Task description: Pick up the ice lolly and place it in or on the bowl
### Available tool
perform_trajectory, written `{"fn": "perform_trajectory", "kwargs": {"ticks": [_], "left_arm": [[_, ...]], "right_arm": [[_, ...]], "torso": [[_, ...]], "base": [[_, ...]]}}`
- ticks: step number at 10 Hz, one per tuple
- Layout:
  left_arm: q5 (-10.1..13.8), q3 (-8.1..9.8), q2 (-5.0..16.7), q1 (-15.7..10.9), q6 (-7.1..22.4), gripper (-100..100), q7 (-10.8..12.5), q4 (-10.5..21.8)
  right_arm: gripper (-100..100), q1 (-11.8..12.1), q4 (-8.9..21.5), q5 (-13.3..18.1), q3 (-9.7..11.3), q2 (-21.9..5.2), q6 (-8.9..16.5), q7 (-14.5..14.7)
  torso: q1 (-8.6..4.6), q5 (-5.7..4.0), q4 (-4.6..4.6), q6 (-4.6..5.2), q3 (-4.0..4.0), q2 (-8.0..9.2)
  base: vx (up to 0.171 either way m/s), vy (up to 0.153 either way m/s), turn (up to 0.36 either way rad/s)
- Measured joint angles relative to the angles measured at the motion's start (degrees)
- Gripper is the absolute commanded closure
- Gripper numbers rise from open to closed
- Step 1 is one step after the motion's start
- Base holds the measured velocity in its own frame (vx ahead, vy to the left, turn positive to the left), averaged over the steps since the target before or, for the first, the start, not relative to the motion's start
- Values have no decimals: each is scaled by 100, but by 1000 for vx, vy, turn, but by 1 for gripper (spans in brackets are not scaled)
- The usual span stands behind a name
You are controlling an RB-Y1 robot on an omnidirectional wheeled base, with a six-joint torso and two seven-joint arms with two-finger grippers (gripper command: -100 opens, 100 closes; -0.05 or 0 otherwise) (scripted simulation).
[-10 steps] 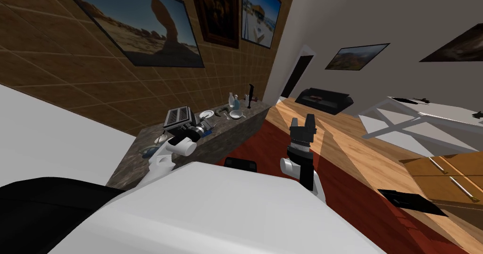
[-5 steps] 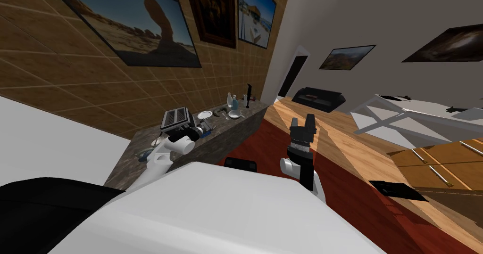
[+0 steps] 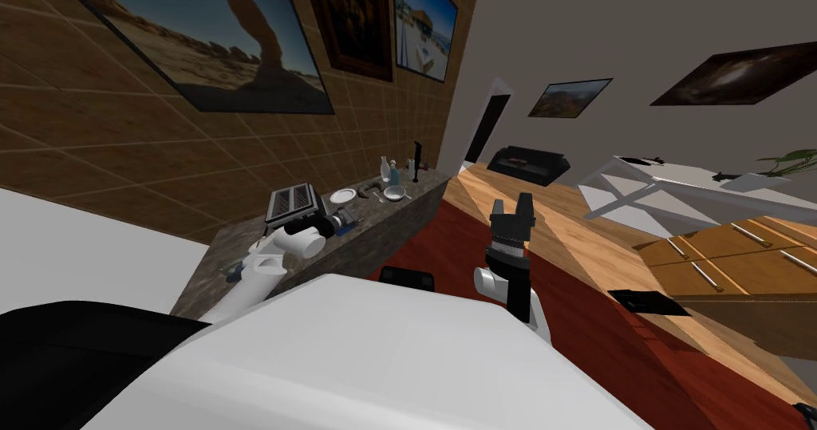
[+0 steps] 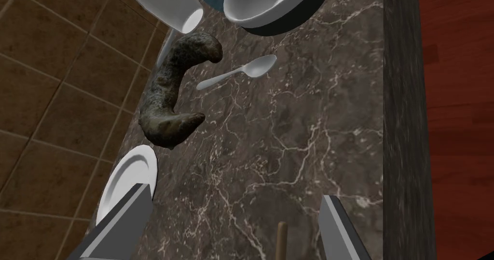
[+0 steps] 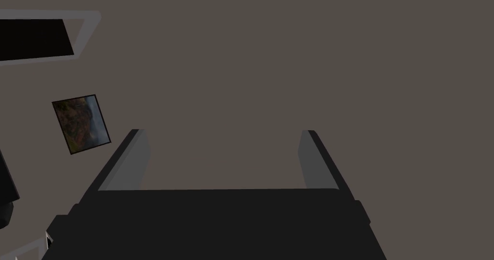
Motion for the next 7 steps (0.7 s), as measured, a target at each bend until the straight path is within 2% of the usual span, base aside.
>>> {"fn": "perform_trajectory", "kwargs": {"ticks": [7], "left_arm": [[701, 82, 578, -98, 1031, -100, 734, 179]], "right_arm": [[0, 1, 0, 0, 0, 0, 0, 0]], "torso": [[0, 1, -1, -2, -3, -5]], "base": [[-9, 28, -87]]}}
